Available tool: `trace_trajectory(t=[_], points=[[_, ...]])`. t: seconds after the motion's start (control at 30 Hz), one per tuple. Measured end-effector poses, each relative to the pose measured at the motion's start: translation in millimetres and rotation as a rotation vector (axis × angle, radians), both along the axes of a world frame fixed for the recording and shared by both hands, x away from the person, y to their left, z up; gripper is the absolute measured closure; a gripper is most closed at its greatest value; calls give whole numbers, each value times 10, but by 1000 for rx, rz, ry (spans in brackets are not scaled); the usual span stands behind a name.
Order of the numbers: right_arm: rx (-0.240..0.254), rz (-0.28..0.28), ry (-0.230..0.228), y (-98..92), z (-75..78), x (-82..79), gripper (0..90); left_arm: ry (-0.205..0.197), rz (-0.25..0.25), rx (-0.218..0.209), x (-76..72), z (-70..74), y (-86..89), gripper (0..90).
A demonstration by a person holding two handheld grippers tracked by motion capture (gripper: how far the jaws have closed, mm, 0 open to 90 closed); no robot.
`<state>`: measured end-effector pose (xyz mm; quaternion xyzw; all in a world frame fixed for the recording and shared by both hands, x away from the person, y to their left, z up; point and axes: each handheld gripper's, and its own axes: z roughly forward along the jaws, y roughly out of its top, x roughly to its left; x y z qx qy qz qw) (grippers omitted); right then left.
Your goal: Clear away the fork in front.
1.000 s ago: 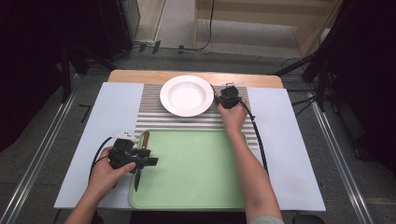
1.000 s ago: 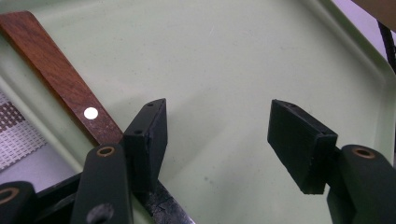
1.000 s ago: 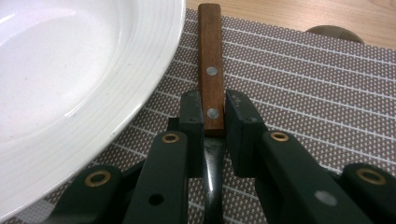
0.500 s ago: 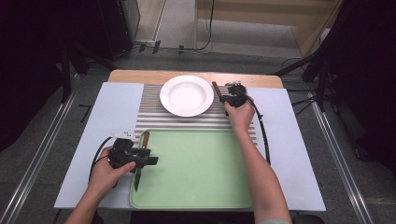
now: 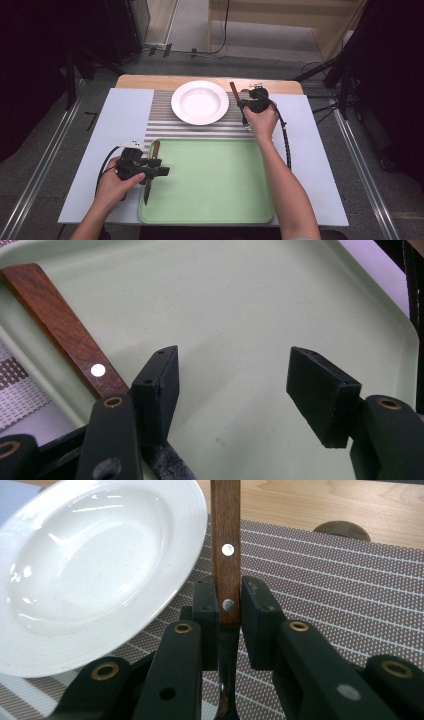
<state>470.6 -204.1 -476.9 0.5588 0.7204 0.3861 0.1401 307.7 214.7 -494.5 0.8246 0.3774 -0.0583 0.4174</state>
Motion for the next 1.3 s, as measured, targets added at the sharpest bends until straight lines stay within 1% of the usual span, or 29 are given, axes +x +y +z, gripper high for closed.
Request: trace_trajectory(t=[0.13,0.2,0.23,0.3,0.47,0.57,0.6,0.63,0.73,0.77,0.83,0.97,1.03,1.2,1.23,1.3], points=[[14,3,-9,-16,70,-39,766,1,5,-5,-1,3,-2,371],[17,13,-17,-20,103,-62,766,0,4,-16,0,9,2,371],[9,7,-25,-12,130,-88,766,-3,9,-18,0,11,2,371],[14,6,-42,-10,163,-123,766,-5,12,-21,1,18,-1,370],[30,25,-56,-5,240,-204,766,-6,13,-24,3,29,-8,370],[36,36,-67,-12,284,-271,766,-3,25,-36,19,40,-23,370],[50,32,-72,-14,290,-295,766,-4,27,-40,25,47,-33,370],[68,41,-71,-18,291,-315,766,-5,28,-43,28,53,-43,370],[75,59,-76,14,296,-378,766,-8,30,-36,35,66,-61,370],[88,67,-82,22,296,-405,766,-11,30,-35,38,68,-65,370],[98,74,-88,42,300,-447,766,-11,31,-35,44,80,-70,370],[101,94,-94,78,301,-520,766,-13,30,-44,59,108,-93,370],[117,99,-95,86,298,-555,766,-15,28,-40,63,119,-108,370],[136,112,-101,82,274,-648,766,-10,24,-39,103,166,-141,370],[143,115,-101,83,272,-669,766,-6,26,-45,115,181,-148,370],[143,120,-105,86,271,-717,765,-20,30,-31,130,220,-175,370]])
